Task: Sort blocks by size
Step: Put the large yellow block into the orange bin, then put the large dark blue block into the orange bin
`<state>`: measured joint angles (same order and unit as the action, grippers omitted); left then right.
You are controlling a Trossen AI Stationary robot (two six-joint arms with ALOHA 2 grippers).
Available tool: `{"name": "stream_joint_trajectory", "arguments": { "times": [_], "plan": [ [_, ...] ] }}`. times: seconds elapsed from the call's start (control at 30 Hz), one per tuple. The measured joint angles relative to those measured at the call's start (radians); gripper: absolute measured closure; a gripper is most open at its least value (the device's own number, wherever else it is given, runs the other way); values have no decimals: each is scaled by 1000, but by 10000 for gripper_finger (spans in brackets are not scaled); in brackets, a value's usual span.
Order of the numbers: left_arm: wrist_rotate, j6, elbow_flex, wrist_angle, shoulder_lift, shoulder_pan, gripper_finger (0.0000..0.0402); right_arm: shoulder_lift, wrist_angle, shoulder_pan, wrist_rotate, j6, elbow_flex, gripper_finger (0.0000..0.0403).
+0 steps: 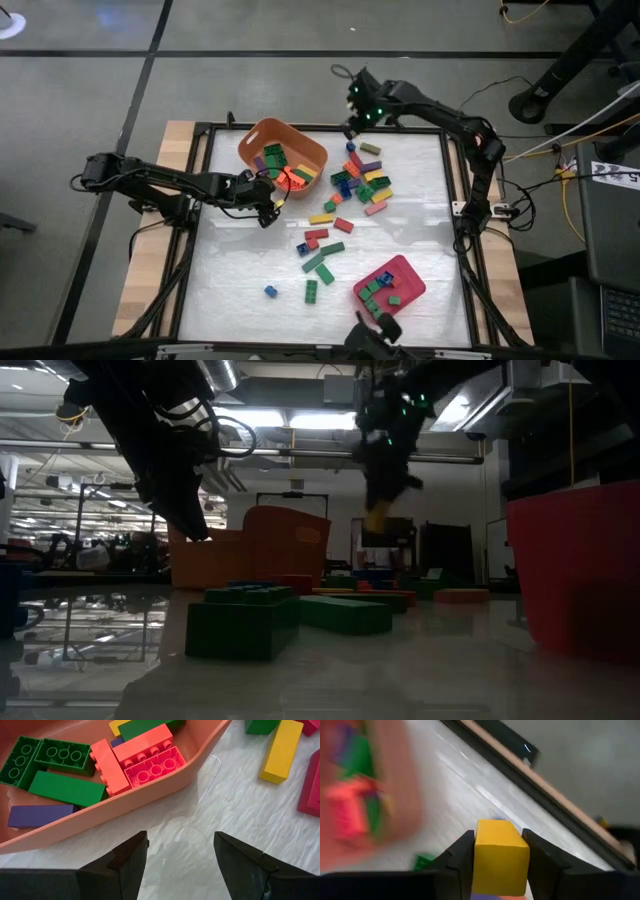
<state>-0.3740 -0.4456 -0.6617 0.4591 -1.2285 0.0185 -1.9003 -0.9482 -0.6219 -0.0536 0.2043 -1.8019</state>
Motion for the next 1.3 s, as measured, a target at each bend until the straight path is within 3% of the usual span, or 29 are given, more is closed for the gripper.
{"name": "stream_joint_trajectory", "arguments": {
  "times": [0.27, 0.53, 1.07, 1.2, 1.3],
  "plan": [
    [0, 0, 0, 0, 0, 0, 185, 2, 215, 109, -192, 0, -84, 257],
    [0, -1, 0, 0, 0, 0, 185, -10, 338, 217, -185, -37, -83, 248],
    [0, -6, 0, 0, 0, 0, 185, -10, 295, 229, -183, -59, -83, 181],
    [0, -7, 0, 0, 0, 0, 185, 8, 167, 197, -168, -152, -83, 178],
    [0, -6, 0, 0, 0, 0, 185, 15, 24, 146, -99, -192, -83, 185]
  ]
}}
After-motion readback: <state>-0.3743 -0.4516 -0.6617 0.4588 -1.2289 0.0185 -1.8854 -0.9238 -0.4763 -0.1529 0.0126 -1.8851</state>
